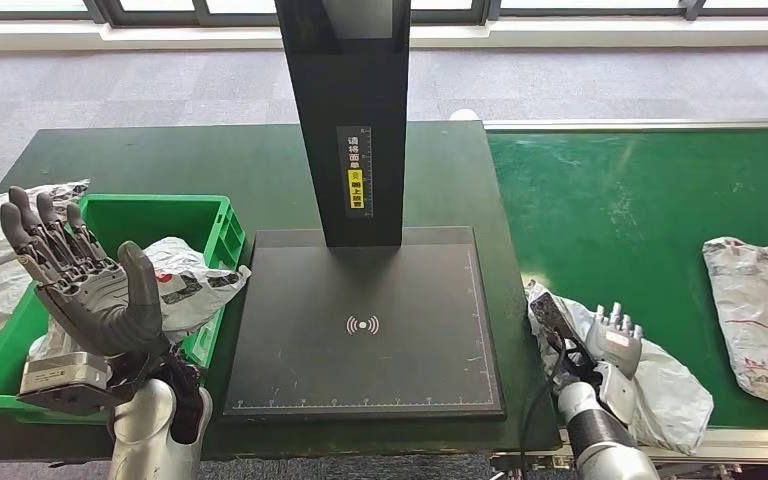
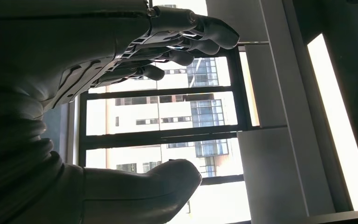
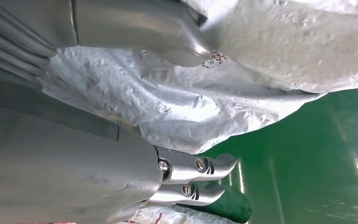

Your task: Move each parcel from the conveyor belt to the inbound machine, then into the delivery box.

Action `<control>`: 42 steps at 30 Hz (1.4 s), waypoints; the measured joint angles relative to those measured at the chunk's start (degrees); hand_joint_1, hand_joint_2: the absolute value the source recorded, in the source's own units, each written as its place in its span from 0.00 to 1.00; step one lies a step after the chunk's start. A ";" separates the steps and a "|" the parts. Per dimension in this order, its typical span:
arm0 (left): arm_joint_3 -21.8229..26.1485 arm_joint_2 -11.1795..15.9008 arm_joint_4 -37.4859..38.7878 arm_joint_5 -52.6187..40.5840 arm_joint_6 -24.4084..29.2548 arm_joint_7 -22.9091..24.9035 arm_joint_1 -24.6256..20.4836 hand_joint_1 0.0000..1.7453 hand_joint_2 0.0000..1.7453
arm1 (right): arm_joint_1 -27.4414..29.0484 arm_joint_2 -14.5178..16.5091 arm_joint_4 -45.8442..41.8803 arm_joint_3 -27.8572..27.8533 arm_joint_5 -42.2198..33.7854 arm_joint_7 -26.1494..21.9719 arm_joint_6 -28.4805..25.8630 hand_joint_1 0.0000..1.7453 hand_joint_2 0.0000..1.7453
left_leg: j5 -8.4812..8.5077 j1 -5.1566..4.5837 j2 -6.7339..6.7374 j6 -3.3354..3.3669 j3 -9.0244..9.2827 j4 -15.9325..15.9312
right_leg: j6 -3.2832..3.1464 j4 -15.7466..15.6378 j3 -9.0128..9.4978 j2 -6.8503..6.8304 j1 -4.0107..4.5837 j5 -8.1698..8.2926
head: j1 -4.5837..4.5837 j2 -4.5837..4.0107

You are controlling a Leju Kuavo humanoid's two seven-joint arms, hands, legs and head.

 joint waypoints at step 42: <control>-0.52 0.04 2.61 -1.19 -0.15 -0.37 -0.22 0.00 1.00 | 10.76 3.39 -13.54 -3.22 -24.80 -21.35 9.38 1.00 1.00 | -0.54 0.06 -0.22 0.50 1.04 0.08 | 0.44 -0.56 1.46 -0.10 0.03 -0.44 | 0.00 0.00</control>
